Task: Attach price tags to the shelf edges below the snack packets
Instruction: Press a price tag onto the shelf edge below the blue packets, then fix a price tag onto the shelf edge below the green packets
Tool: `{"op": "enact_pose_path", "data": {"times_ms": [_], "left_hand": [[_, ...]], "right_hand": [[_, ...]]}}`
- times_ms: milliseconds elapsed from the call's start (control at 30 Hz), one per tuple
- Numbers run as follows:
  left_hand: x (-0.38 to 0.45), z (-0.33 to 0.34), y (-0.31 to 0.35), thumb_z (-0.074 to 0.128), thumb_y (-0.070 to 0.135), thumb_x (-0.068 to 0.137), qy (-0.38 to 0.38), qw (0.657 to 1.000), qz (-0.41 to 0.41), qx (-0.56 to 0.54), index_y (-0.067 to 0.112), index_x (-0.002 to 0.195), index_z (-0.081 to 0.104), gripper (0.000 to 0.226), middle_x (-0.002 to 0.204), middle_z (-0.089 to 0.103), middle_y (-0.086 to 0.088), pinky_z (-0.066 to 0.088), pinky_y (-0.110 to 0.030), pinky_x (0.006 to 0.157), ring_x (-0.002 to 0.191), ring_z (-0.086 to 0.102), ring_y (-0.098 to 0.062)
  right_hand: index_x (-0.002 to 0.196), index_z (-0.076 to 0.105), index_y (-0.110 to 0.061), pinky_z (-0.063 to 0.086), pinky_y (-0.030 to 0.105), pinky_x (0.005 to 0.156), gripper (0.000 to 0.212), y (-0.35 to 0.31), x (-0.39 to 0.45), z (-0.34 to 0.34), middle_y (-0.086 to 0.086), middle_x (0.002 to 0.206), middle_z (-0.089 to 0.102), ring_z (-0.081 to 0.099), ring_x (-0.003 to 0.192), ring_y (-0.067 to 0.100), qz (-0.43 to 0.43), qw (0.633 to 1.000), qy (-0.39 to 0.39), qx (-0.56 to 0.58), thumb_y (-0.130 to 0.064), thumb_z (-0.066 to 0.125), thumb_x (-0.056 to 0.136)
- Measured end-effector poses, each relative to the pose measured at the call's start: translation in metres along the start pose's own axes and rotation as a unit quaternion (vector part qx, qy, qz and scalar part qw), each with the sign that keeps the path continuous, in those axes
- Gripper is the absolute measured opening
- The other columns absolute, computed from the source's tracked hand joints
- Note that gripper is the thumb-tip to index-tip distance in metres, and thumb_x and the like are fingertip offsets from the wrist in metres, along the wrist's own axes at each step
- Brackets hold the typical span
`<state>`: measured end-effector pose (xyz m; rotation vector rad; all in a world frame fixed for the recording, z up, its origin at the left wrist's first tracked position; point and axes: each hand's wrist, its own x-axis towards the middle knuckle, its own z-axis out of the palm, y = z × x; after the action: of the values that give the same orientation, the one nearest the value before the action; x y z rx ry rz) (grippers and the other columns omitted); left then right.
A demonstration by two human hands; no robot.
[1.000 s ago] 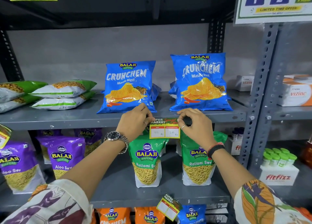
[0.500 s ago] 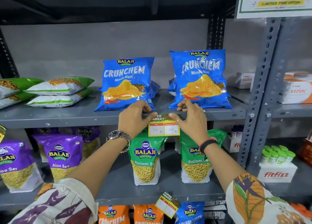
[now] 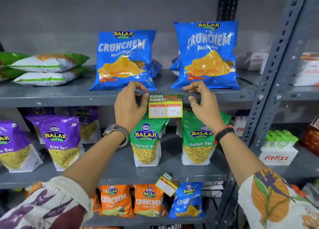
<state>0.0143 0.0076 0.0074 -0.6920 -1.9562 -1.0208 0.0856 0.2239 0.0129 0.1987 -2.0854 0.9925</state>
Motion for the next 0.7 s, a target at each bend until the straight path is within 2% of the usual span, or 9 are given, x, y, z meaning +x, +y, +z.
{"op": "enact_pose_path", "data": {"times_ms": [67,133,233,300,367,467,567,633,700], "left_hand": [[-0.023,0.003,-0.004,0.058,0.025,0.087,0.064,0.997,0.046,0.019,0.021,0.093,0.049,0.011,0.086,0.061,0.004,0.029,-0.027,0.072,0.076,0.05,-0.011],[-0.052,0.009,-0.013,0.055,0.024,0.088,0.062,0.996,0.054,0.019,0.016,0.094,0.05,0.011,0.088,0.058,-0.001,0.023,-0.025,0.072,0.076,0.045,-0.012],[-0.099,0.026,-0.033,0.053,0.024,0.088,-0.031,0.999,0.028,0.024,0.016,0.095,0.051,0.011,0.092,0.06,-0.003,0.029,-0.029,0.073,0.078,0.049,-0.015],[-0.129,0.043,-0.048,0.052,0.025,0.091,-0.148,0.988,0.009,0.031,0.014,0.099,0.056,0.015,0.097,0.063,-0.004,0.041,-0.038,0.075,0.085,0.056,-0.022],[-0.161,0.06,-0.062,0.053,0.025,0.093,-0.267,0.963,-0.002,0.035,0.013,0.106,0.059,0.019,0.105,0.065,-0.005,0.049,-0.044,0.075,0.092,0.06,-0.028],[-0.199,0.08,-0.076,0.049,0.037,0.095,-0.387,0.919,-0.049,0.053,0.025,0.123,0.055,0.031,0.124,0.061,-0.004,0.053,-0.042,0.076,0.104,0.061,-0.03],[-0.226,0.098,-0.087,0.044,0.047,0.094,-0.446,0.886,-0.083,0.094,0.037,0.132,0.045,0.039,0.118,0.065,-0.002,0.05,-0.04,0.071,0.1,0.062,-0.031],[-0.236,0.108,-0.092,0.043,0.048,0.094,-0.45,0.882,-0.099,0.096,0.041,0.129,0.046,0.037,0.11,0.069,0.004,0.052,-0.039,0.068,0.097,0.064,-0.027],[-0.243,0.117,-0.096,0.045,0.048,0.093,-0.428,0.894,-0.094,0.089,0.042,0.122,0.052,0.03,0.103,0.071,0.01,0.053,-0.036,0.063,0.093,0.066,-0.022]], "right_hand": [[0.106,0.055,-0.014,0.043,0.025,0.093,0.027,0.008,-0.021,0.003,0.002,0.111,0.066,0.058,0.105,0.013,-0.033,0.998,0.045,-0.023,0.002,0.054,0.085],[0.106,0.057,-0.013,0.04,0.02,0.092,0.024,0.025,-0.051,0.01,0.001,0.109,0.065,0.054,0.103,0.012,-0.05,0.994,0.076,-0.055,-0.001,0.054,0.085],[0.103,0.06,-0.009,0.04,0.025,0.088,0.02,0.065,-0.103,0.026,0.005,0.105,0.065,0.055,0.1,0.018,0.006,0.995,0.041,-0.09,-0.001,0.059,0.086],[0.103,0.059,-0.01,0.043,0.034,0.088,0.019,0.094,-0.138,0.038,0.008,0.105,0.065,0.057,0.1,0.025,0.064,0.992,-0.021,-0.106,-0.003,0.063,0.085],[0.1,0.06,-0.01,0.048,0.042,0.085,0.017,0.118,-0.172,0.053,0.01,0.106,0.065,0.058,0.101,0.03,0.115,0.983,-0.082,-0.12,-0.008,0.066,0.085],[0.095,0.065,-0.01,0.047,0.044,0.091,0.013,0.146,-0.217,0.071,0.011,0.118,0.062,0.056,0.112,0.032,0.182,0.959,-0.16,-0.15,-0.018,0.069,0.084],[0.093,0.069,-0.006,0.03,0.047,0.113,0.018,0.167,-0.25,0.088,0.015,0.135,0.053,0.044,0.13,0.035,0.208,0.937,-0.214,-0.179,-0.019,0.072,0.082],[0.092,0.071,-0.004,0.017,0.054,0.117,0.018,0.178,-0.263,0.097,0.019,0.139,0.048,0.037,0.135,0.041,0.202,0.936,-0.217,-0.189,-0.017,0.073,0.08],[0.092,0.07,-0.005,0.01,0.058,0.117,0.02,0.184,-0.27,0.105,0.021,0.144,0.041,0.03,0.138,0.042,0.188,0.94,-0.206,-0.197,-0.022,0.068,0.083]]}}
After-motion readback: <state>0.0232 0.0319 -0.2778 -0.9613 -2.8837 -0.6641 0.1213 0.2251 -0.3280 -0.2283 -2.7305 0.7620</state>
